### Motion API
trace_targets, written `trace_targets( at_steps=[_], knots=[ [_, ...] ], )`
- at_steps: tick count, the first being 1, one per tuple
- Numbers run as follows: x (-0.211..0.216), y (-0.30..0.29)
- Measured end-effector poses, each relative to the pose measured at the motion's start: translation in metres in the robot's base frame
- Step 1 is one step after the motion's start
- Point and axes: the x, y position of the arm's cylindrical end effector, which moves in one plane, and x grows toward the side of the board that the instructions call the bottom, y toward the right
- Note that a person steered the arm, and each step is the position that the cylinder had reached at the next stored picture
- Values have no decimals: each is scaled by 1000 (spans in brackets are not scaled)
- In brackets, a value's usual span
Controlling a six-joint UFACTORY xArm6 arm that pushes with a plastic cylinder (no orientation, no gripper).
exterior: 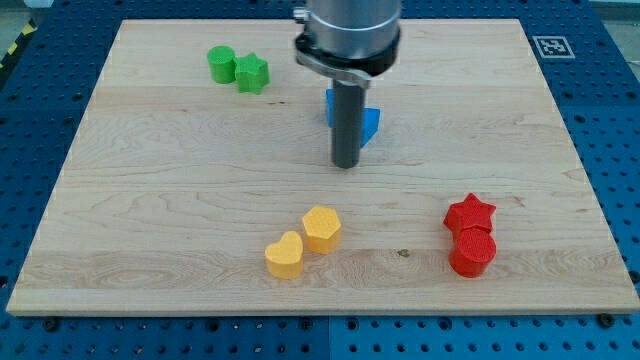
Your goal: Place your arm on the right side of triangle
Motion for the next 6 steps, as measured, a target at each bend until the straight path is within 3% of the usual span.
trace_targets(
  at_steps=[2,4,6],
  knots=[
    [0,20],
    [-8,102],
    [-65,95]
  ],
)
